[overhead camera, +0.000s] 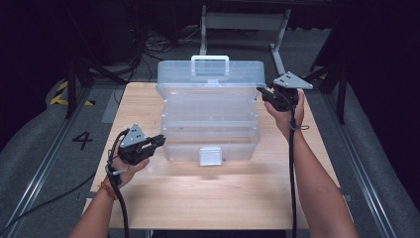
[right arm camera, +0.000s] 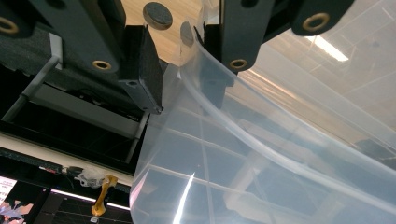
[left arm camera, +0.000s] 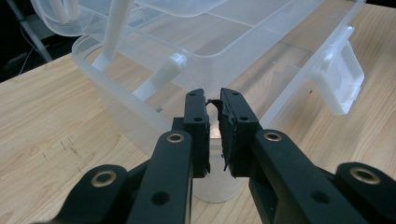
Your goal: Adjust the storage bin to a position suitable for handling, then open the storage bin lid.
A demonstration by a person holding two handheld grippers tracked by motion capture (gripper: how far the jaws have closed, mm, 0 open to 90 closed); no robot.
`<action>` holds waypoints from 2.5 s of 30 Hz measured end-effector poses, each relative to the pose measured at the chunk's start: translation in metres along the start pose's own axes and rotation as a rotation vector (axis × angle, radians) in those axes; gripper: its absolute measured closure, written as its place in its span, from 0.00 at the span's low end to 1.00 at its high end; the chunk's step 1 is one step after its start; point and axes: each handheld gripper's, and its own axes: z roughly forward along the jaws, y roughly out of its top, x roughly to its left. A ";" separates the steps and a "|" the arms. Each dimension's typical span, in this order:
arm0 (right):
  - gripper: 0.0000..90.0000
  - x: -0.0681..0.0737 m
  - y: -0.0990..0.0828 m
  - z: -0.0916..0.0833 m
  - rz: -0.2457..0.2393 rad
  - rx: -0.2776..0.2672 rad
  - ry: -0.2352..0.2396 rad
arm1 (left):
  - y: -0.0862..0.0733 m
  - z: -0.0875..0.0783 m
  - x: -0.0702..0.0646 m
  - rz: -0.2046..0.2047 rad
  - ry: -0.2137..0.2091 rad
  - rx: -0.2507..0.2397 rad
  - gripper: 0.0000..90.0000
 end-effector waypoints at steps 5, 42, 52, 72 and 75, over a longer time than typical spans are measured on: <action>0.77 -0.003 0.004 0.004 -0.006 0.018 0.005 | 0.000 0.001 0.000 0.002 0.000 -0.003 0.91; 0.79 -0.013 0.016 0.015 0.018 0.058 0.033 | 0.001 -0.014 -0.006 0.057 0.036 0.034 0.80; 0.80 -0.016 0.019 0.019 0.035 0.061 0.037 | -0.025 -0.023 -0.005 0.099 0.033 0.181 0.69; 0.81 -0.019 0.021 0.026 0.051 0.057 0.031 | -0.074 -0.002 -0.006 0.047 -0.036 0.350 0.46; 0.81 -0.021 0.023 0.028 0.050 0.063 0.030 | -0.076 -0.002 -0.003 0.029 -0.045 0.343 0.45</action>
